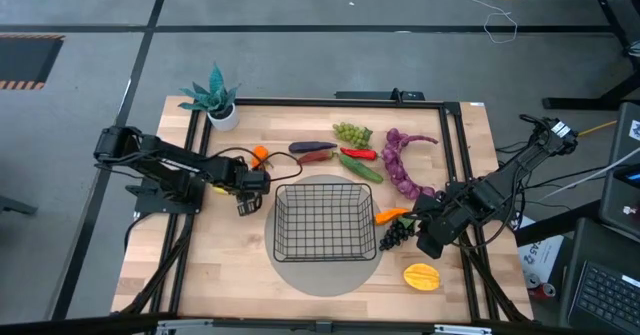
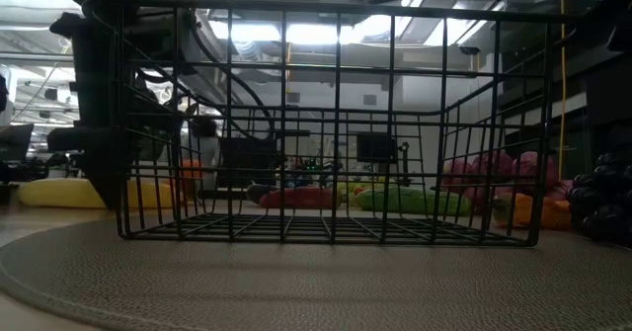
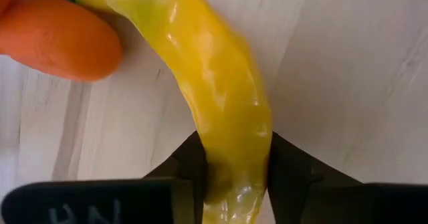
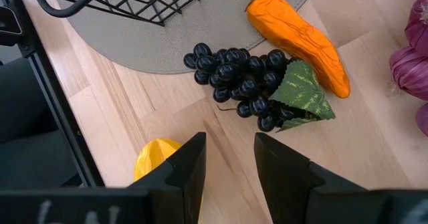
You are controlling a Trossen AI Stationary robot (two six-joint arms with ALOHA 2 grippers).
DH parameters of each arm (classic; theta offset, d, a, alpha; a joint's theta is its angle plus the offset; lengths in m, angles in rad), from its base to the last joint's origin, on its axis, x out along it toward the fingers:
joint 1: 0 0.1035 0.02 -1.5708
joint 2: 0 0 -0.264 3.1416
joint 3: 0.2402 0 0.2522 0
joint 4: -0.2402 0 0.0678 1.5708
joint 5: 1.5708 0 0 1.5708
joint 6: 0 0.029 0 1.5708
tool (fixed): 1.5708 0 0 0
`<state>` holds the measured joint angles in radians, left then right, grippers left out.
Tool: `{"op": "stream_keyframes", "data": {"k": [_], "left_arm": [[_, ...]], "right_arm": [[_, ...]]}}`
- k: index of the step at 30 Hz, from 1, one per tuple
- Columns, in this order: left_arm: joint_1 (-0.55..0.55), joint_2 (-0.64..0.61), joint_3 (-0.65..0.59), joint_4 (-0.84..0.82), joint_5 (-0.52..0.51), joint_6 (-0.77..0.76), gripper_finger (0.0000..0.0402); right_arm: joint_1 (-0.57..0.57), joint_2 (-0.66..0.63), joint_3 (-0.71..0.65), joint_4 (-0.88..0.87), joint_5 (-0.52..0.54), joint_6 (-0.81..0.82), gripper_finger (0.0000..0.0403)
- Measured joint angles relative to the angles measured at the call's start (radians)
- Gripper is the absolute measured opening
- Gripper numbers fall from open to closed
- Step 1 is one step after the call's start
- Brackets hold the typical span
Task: Build produce basket
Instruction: Put the yellow banana into the black wire basket
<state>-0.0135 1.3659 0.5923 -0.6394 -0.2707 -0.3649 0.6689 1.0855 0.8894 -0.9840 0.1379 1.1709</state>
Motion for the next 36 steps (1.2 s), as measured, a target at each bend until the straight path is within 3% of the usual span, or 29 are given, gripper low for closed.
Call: {"op": "stream_keyframes", "data": {"k": [5,12,27,33,36], "left_arm": [[0.000,0.003,0.035,-0.014,0.007,-0.066,0.0097],[0.000,0.002,0.187,-0.106,0.016,-0.072,0.0097],[0.000,0.001,0.496,-0.169,-0.260,-0.069,0.0097],[-0.025,0.000,0.591,-0.058,-0.261,-0.066,0.0097],[-0.052,0.000,0.620,0.017,-0.234,0.019,0.0097]], "right_arm": [[0.000,0.000,0.000,0.000,-0.013,0.000,0.0131],[0.000,0.000,0.000,0.000,-0.053,0.006,0.0131],[0.000,0.000,0.000,0.000,-0.053,0.002,0.0131],[0.000,0.000,0.000,0.000,-0.052,0.000,0.0131],[0.000,0.000,0.000,0.000,-0.052,0.000,0.0131]]}}
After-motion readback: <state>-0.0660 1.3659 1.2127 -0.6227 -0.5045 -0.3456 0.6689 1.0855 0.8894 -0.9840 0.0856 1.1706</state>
